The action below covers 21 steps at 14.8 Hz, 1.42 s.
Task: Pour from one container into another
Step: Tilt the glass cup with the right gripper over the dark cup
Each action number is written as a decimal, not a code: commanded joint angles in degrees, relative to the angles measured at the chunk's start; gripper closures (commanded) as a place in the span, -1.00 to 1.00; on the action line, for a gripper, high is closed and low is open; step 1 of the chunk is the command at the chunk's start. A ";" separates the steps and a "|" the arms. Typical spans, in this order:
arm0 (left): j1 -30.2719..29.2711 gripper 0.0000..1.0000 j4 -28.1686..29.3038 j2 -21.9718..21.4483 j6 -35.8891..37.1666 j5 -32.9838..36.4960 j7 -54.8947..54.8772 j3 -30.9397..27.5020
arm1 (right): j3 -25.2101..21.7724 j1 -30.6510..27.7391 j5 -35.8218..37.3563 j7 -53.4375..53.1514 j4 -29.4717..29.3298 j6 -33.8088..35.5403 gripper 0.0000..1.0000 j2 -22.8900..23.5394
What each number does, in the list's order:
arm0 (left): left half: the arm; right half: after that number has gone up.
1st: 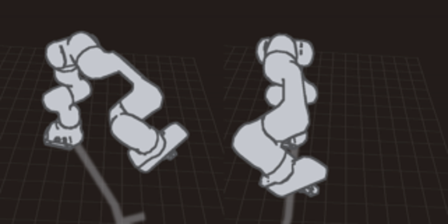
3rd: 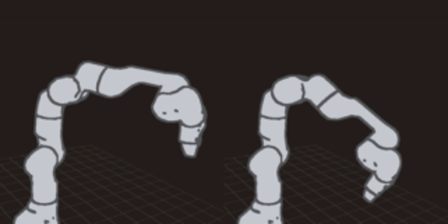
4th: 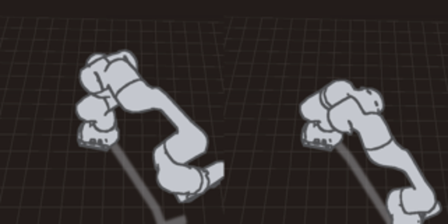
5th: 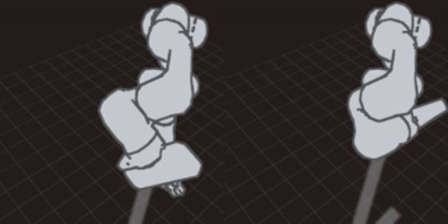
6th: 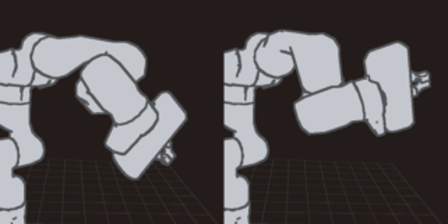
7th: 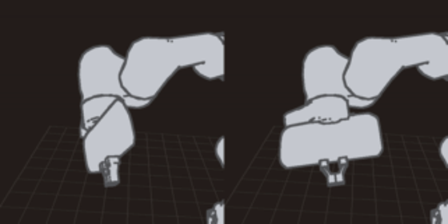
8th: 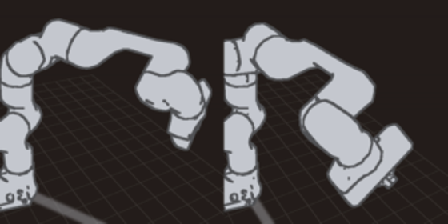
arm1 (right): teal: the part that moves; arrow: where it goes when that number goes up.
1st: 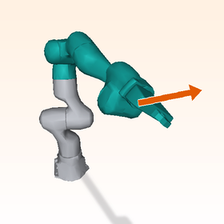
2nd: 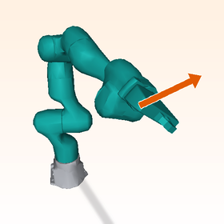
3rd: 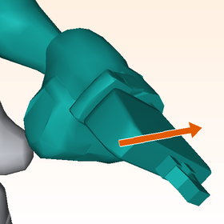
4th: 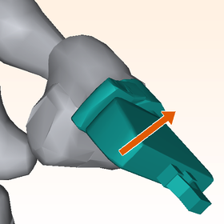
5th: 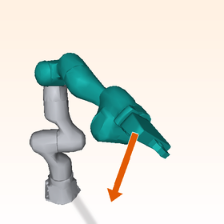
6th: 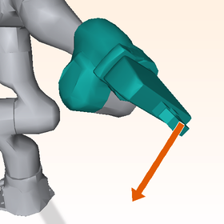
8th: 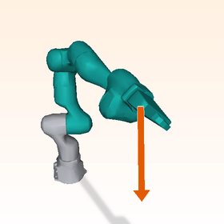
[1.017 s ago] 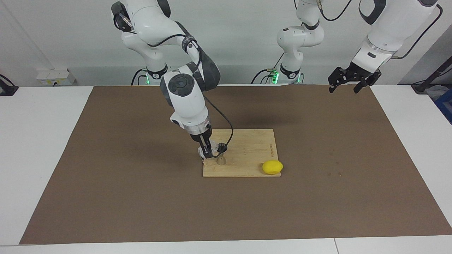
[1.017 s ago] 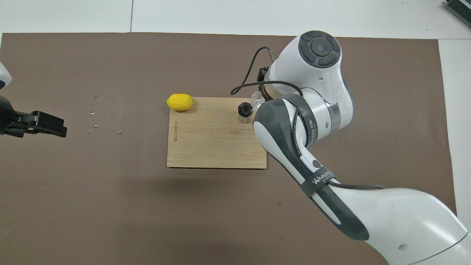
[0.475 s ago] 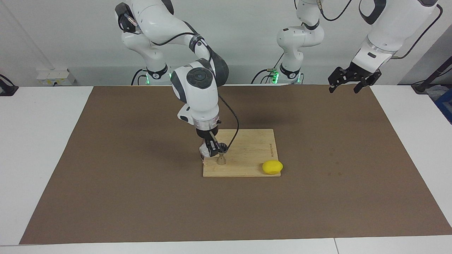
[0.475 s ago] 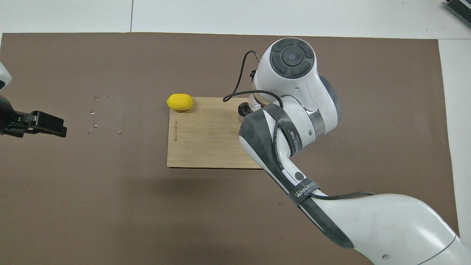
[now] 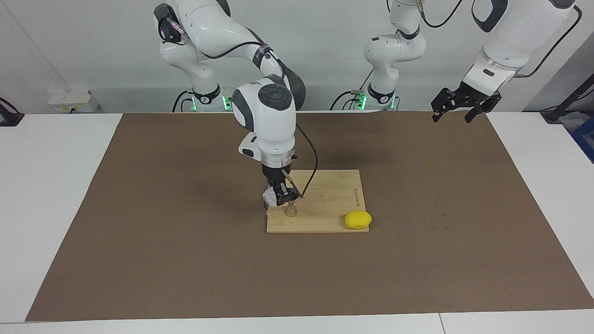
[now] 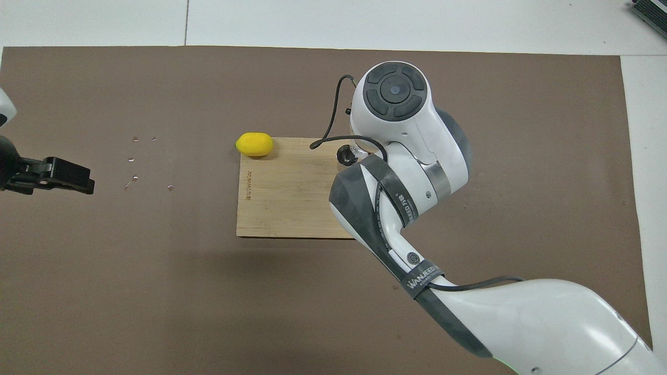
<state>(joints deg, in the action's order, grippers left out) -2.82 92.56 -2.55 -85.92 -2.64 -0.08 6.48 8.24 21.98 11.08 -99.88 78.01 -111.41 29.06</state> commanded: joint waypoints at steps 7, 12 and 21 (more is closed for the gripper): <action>0.63 -1.00 1.31 -1.05 -0.74 0.97 -0.10 -0.41 | 0.11 1.75 5.27 3.37 -2.16 2.51 0.83 0.65; 0.54 -1.00 1.31 -1.05 -0.74 0.97 -0.10 -0.41 | 0.29 2.37 7.81 5.74 -2.07 4.01 0.83 0.56; 0.54 -1.00 1.31 -1.05 -0.74 0.97 -0.10 -0.41 | 0.20 3.86 11.50 6.89 -2.07 4.27 0.83 0.38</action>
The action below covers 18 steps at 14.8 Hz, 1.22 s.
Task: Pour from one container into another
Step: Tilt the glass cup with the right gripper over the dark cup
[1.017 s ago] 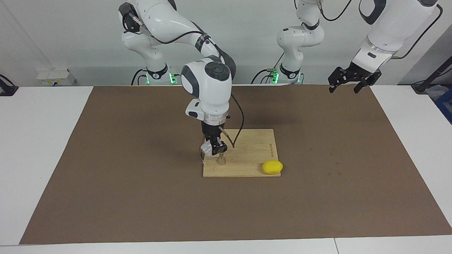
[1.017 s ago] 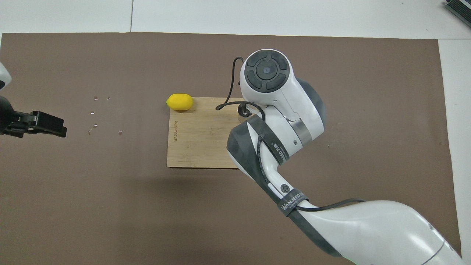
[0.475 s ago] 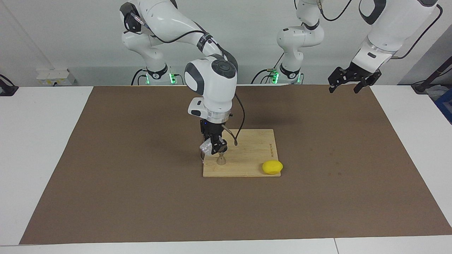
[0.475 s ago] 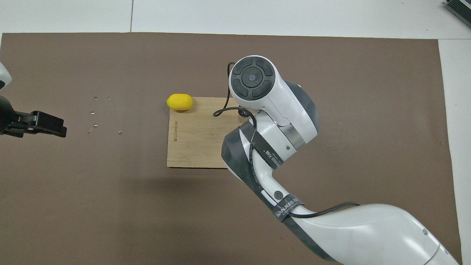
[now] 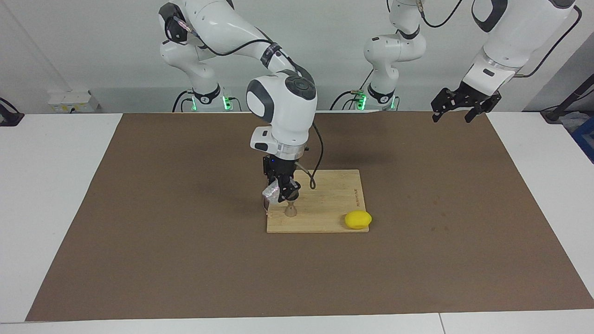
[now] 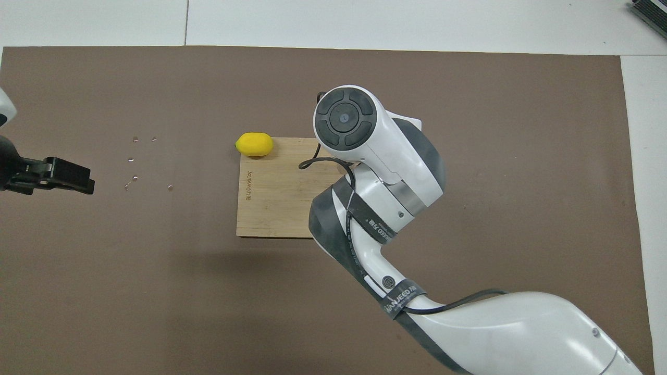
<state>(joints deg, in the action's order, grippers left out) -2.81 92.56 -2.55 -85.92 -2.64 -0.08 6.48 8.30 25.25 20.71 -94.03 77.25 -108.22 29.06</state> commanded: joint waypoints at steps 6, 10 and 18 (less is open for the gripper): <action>0.53 -1.00 1.31 -1.05 -0.74 0.97 -0.10 -0.41 | 0.22 1.03 4.68 1.05 -1.31 1.08 0.83 0.21; 0.53 -1.00 1.31 -1.05 -0.74 0.97 -0.10 -0.41 | 0.22 1.91 6.44 1.05 -1.31 1.08 0.83 0.21; 0.53 -1.00 1.31 -1.05 -0.74 0.97 -0.10 -0.41 | 0.49 2.00 8.64 1.22 -1.31 0.29 0.83 0.21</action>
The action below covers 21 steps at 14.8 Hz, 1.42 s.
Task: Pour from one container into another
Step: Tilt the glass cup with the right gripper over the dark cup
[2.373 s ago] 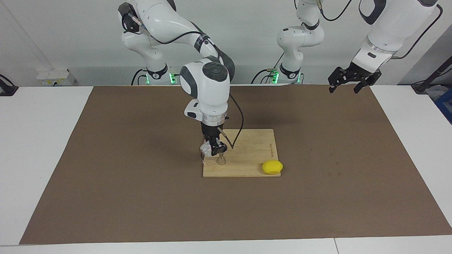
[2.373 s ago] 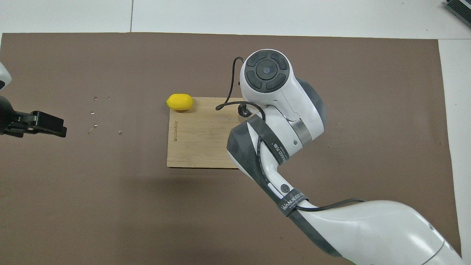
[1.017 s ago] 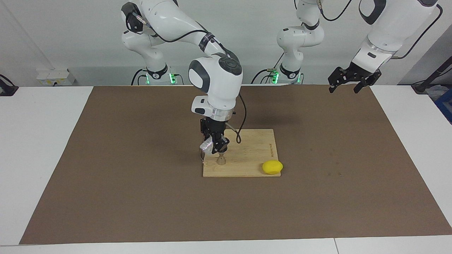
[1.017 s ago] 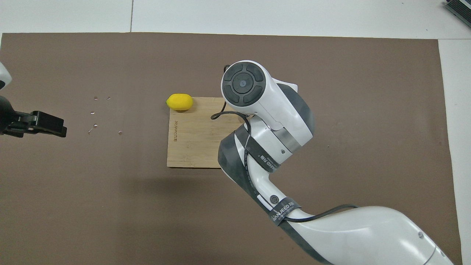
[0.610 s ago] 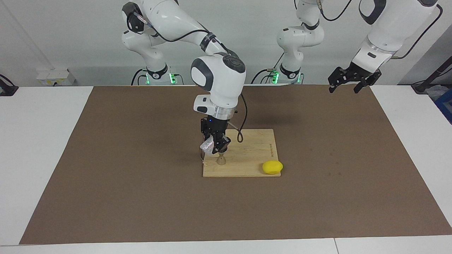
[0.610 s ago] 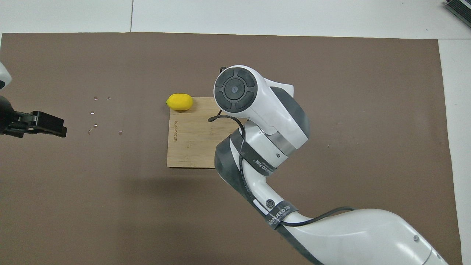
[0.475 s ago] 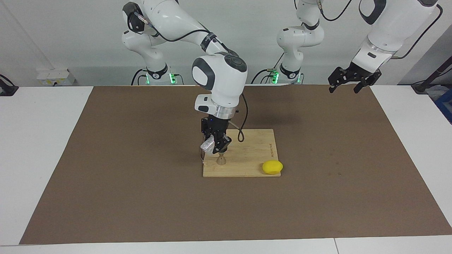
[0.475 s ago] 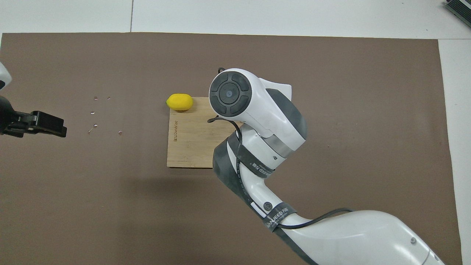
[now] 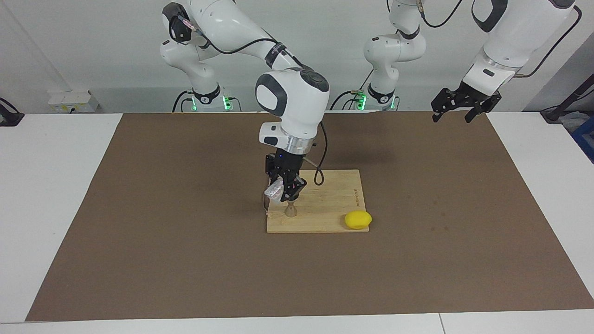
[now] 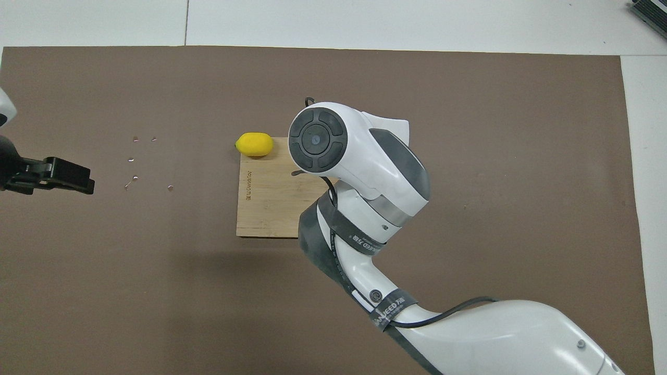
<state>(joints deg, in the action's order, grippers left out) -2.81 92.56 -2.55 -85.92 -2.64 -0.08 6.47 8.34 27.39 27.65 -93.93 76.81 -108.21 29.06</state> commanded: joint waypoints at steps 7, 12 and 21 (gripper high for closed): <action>0.53 -1.00 1.31 -1.06 -0.74 0.97 -0.10 -0.41 | 1.42 -0.76 -1.70 0.67 -1.23 0.55 0.83 0.38; 0.61 -1.00 1.31 -0.97 -0.74 0.97 -0.10 -0.41 | 1.42 -1.46 -4.09 0.59 -1.32 0.37 0.83 0.39; 0.61 -1.00 1.31 -1.06 -0.74 0.97 -0.10 -0.41 | 1.33 -5.59 -15.06 0.06 -1.23 -0.16 0.83 0.47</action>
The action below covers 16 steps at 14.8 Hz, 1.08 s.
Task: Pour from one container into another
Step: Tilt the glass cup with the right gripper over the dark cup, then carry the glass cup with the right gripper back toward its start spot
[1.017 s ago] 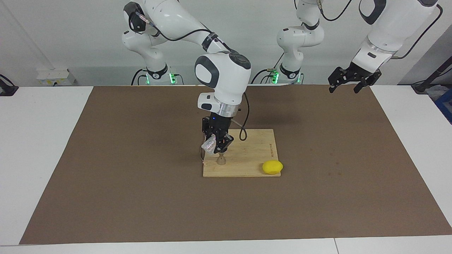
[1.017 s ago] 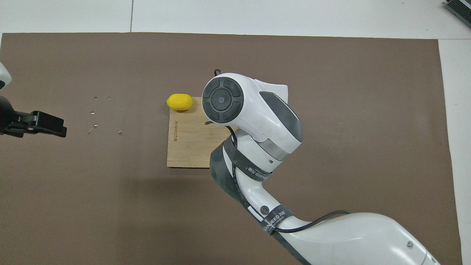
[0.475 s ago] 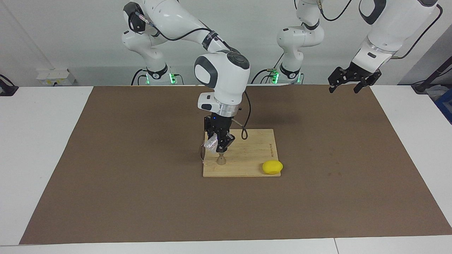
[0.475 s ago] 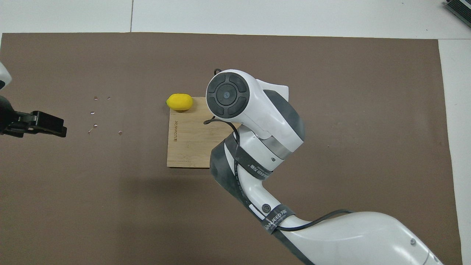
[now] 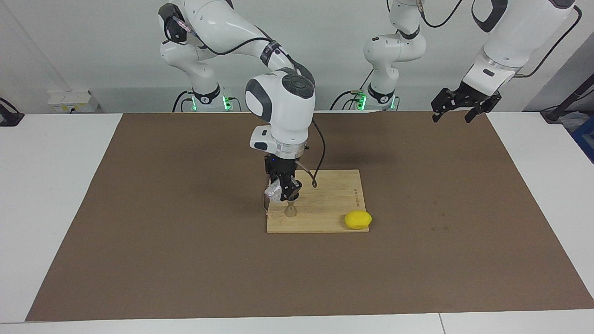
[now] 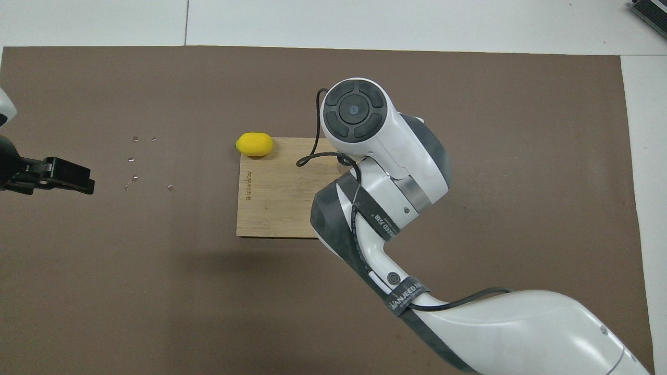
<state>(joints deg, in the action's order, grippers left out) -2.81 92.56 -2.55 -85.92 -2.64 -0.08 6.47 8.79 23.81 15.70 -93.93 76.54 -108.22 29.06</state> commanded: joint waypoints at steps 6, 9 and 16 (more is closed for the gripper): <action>0.53 -1.00 1.31 -1.05 -0.74 0.97 -0.10 -0.41 | 0.88 -6.21 -13.65 0.06 -0.78 -1.90 0.83 0.47; 0.53 -1.00 1.31 -1.05 -0.74 0.97 -0.10 -0.41 | 0.88 -10.17 -21.21 0.24 0.71 -4.18 0.83 0.83; 0.53 -1.00 1.31 -1.05 -0.74 0.97 -0.10 -0.41 | 0.96 -21.50 -38.26 5.93 9.23 -6.38 0.83 -0.84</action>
<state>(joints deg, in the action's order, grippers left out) -2.81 92.56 -2.55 -85.92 -2.64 -0.08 6.47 8.65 5.86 -18.16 -91.11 81.38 -112.95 29.97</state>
